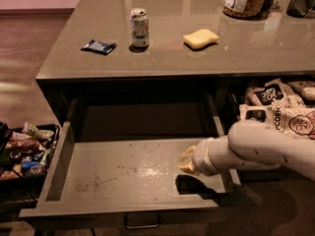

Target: Open top drawer

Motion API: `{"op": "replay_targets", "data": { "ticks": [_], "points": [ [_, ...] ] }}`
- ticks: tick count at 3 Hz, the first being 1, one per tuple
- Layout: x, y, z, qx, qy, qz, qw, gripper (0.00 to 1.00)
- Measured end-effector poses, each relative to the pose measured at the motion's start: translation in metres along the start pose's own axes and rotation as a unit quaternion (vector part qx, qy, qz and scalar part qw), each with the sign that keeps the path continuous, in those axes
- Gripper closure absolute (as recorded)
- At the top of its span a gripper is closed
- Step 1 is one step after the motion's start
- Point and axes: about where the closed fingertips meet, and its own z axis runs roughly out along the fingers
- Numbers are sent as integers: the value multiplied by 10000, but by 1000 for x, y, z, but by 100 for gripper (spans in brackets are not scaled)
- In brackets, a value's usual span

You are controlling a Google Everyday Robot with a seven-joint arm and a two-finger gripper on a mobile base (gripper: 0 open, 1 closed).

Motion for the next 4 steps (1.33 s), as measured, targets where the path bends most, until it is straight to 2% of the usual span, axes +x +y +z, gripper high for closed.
{"op": "replay_targets", "data": {
  "ticks": [1, 2, 3, 4],
  "points": [
    [-29, -42, 4, 353, -21, -327, 9988, 100],
    [-47, -72, 4, 559, -168, -484, 9971, 100],
    [-53, -82, -13, 767, -490, -555, 9943, 100],
    [-45, -83, -58, 1403, -765, -540, 9857, 100]
  ]
}}
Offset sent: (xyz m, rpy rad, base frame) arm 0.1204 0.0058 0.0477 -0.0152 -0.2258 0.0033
